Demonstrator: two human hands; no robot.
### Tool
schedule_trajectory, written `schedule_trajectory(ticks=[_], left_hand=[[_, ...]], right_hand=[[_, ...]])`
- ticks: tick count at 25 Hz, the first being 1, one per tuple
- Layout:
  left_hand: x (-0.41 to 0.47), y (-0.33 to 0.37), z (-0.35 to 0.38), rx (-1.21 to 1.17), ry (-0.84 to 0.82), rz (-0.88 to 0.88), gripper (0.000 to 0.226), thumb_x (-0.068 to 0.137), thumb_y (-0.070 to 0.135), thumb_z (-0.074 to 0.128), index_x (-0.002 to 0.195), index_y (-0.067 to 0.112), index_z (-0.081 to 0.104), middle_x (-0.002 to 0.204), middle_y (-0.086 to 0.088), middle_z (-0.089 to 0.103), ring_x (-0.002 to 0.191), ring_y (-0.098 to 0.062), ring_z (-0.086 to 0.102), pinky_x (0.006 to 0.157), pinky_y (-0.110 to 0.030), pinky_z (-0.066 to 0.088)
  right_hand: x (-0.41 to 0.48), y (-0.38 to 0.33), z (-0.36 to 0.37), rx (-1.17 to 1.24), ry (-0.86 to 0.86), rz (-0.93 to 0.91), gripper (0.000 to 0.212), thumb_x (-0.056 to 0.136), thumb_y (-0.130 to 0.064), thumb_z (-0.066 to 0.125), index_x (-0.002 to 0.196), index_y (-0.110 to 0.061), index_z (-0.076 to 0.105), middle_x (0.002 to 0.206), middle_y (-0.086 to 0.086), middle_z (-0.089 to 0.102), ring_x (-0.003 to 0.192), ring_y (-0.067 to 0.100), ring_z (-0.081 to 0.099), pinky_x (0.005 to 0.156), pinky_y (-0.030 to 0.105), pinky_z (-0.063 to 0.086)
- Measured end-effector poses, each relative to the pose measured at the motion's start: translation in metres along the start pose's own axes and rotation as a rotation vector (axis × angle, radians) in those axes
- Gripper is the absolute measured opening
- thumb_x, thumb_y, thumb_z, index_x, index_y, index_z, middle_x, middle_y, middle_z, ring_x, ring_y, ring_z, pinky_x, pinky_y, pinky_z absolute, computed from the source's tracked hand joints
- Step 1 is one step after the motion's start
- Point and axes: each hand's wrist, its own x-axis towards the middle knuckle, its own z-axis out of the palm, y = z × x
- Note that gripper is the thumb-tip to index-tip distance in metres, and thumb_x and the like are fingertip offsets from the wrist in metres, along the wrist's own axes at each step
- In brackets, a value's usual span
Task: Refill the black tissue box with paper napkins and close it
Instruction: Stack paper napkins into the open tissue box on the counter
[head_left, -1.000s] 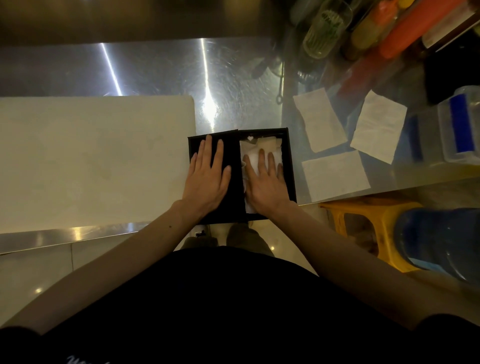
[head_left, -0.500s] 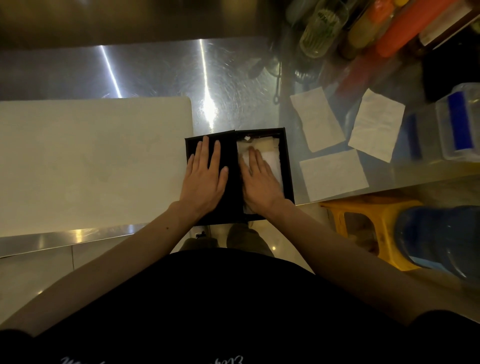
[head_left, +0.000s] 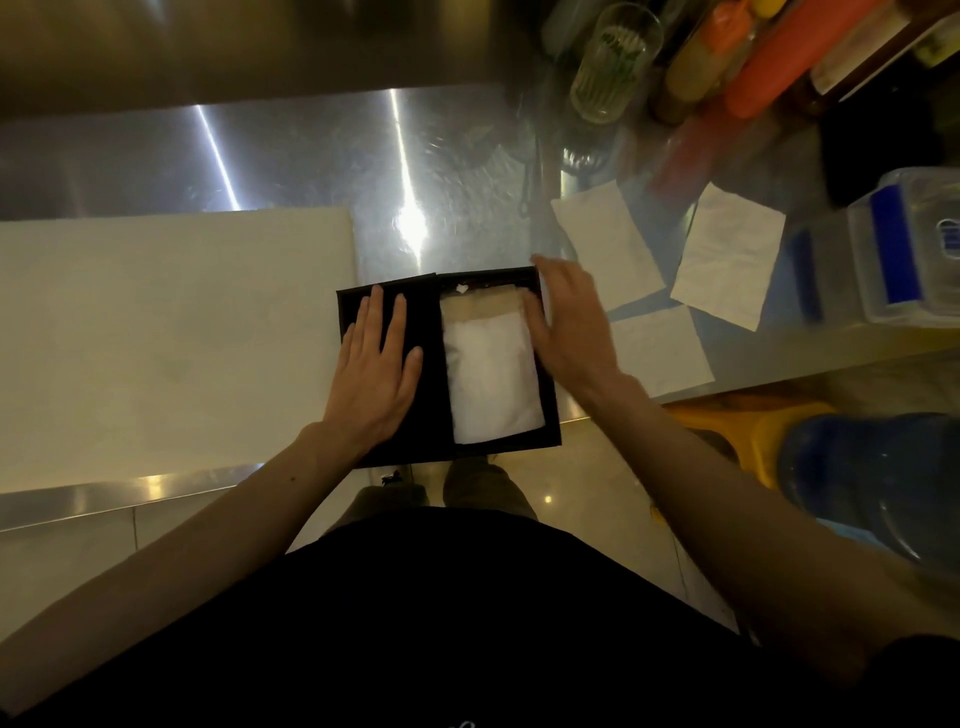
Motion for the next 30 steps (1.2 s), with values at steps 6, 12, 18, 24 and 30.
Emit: schedule_trajectory(ticks=[6,12,18,24,30], left_hand=[[-0.001,0.005,0.003,-0.011,0.020,-0.039,0.061,0.101,0.040,0.021,0.155,0.017,0.004,0.163,-0.009,-0.004,0.150,-0.022,-0.004,0.121,-0.043,0.005],[-0.001,0.009,0.006,0.007,0.040,-0.076,0.060,0.101,0.037,0.023,0.155,0.015,0.006,0.163,-0.010,-0.002,0.150,-0.023,-0.002,0.121,-0.046,0.009],[-0.001,0.010,0.005,0.024,0.043,-0.078,0.060,0.101,0.036,0.023,0.155,0.014,0.007,0.163,-0.011,0.000,0.150,-0.025,0.000,0.120,-0.049,0.013],[-0.001,0.009,0.006,0.031,0.049,-0.072,0.060,0.101,0.036,0.022,0.155,0.015,0.007,0.163,-0.012,0.000,0.150,-0.024,-0.001,0.120,-0.050,0.013],[-0.001,0.008,0.006,0.021,0.054,-0.053,0.061,0.100,0.037,0.021,0.155,0.013,0.008,0.163,-0.013,0.002,0.150,-0.026,0.001,0.121,-0.047,0.010]], right_hand=[[0.049,0.093,-0.018,-0.078,0.065,0.319,0.039,0.095,-0.032,0.052,0.126,-0.009,0.058,0.119,0.015,0.057,0.108,0.029,0.056,0.093,0.038,0.045],[0.066,0.121,-0.015,-0.098,0.061,0.448,0.039,0.093,-0.037,0.052,0.119,-0.009,0.061,0.118,0.017,0.054,0.107,0.033,0.054,0.092,0.041,0.044],[0.071,0.116,-0.012,-0.189,0.085,0.442,0.027,0.093,-0.036,0.049,0.104,-0.018,0.066,0.106,0.012,0.058,0.096,0.033,0.056,0.081,0.045,0.048],[0.057,0.104,-0.018,-0.057,0.161,0.429,0.019,0.094,-0.027,0.051,0.098,-0.017,0.067,0.101,0.008,0.062,0.089,0.024,0.061,0.077,0.038,0.047],[0.015,0.026,-0.045,0.177,0.274,0.226,0.011,0.093,-0.023,0.060,0.095,-0.016,0.069,0.092,0.000,0.065,0.077,0.005,0.055,0.071,0.020,0.049]])
